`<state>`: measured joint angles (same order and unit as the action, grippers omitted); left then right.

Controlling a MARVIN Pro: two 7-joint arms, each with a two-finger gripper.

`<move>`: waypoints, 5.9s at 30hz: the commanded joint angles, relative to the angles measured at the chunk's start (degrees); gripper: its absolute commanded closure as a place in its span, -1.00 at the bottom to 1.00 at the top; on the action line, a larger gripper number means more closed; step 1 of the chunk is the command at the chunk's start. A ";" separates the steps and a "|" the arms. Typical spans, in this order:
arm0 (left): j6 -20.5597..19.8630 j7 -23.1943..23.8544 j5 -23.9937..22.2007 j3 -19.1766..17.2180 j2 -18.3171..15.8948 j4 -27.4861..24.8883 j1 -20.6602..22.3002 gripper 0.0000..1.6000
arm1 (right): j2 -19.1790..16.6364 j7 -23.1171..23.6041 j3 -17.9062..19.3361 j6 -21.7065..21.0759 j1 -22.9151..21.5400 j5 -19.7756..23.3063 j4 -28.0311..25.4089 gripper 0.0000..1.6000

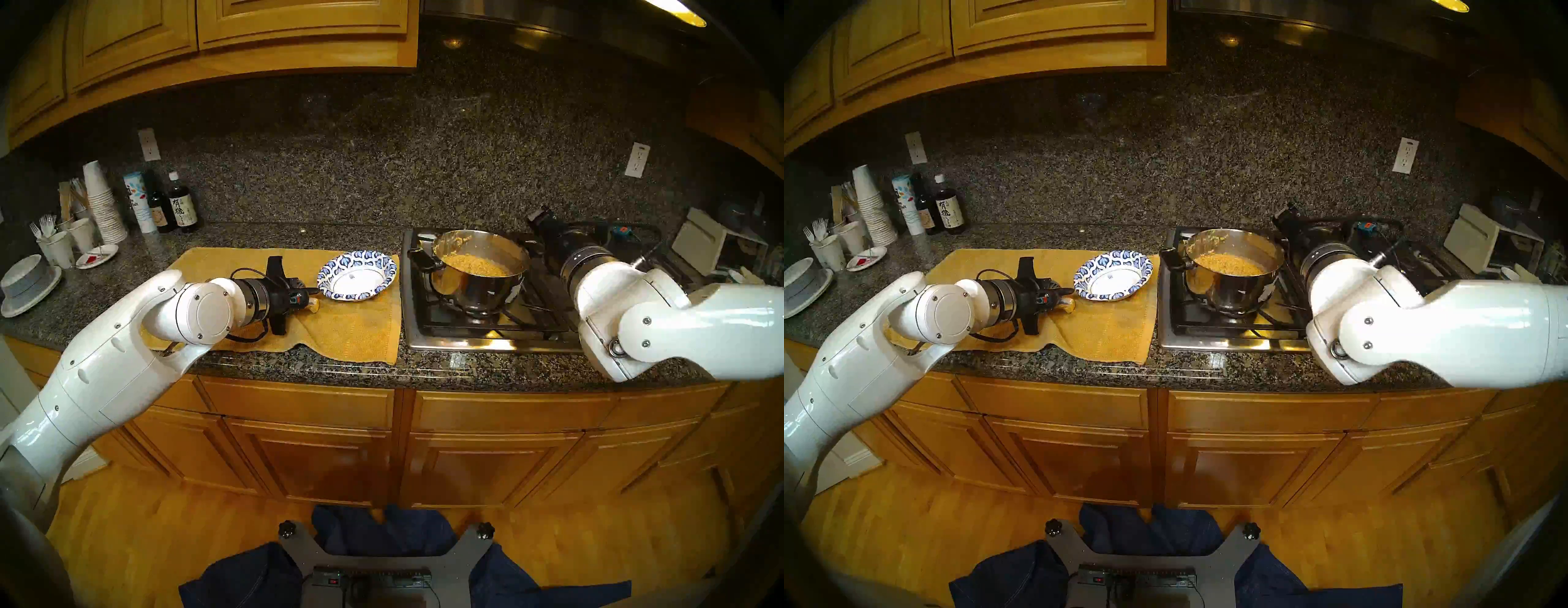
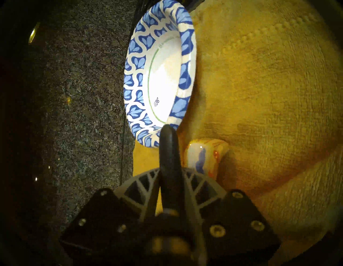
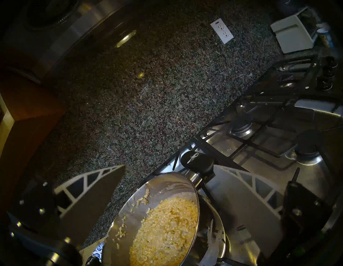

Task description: Scoop oatmeal into bowl

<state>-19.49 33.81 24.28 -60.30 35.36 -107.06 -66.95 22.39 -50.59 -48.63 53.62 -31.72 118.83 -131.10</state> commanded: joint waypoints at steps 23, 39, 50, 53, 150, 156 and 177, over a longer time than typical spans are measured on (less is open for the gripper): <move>-0.07 -10.53 6.56 -1.83 -1.18 -0.78 -1.24 1.00 | 0.08 0.41 1.18 0.26 -1.72 -0.75 -0.04 -1.00; 0.59 -15.17 8.94 -2.56 -2.53 -1.34 -2.30 1.00 | 0.10 0.45 1.15 0.28 -1.76 -0.69 -0.03 -1.00; 1.65 -19.79 9.05 -3.25 -1.62 -1.16 -3.14 1.00 | 0.12 0.47 1.12 0.29 -1.78 -0.66 -0.03 -1.00; 2.44 -20.34 8.48 -3.35 -1.04 -2.09 -3.04 1.00 | 0.13 0.48 1.12 0.30 -1.77 -0.63 -0.02 -1.00; 5.99 -0.39 -49.12 6.71 37.37 5.37 25.31 1.00 | 0.45 0.81 0.99 0.55 -1.78 0.25 0.14 -1.00; -1.61 -0.88 -52.96 6.37 40.69 9.30 26.37 1.00 | 0.41 0.84 0.94 0.56 -1.89 0.13 0.11 -1.00; 0.11 -2.79 -47.36 10.51 38.55 11.90 22.58 1.00 | 0.38 0.78 0.45 0.57 -2.41 -0.21 -0.01 -1.00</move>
<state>-22.80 29.90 -25.51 -51.35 76.33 -91.85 -43.34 22.80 -50.18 -49.43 54.03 -32.12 119.85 -130.94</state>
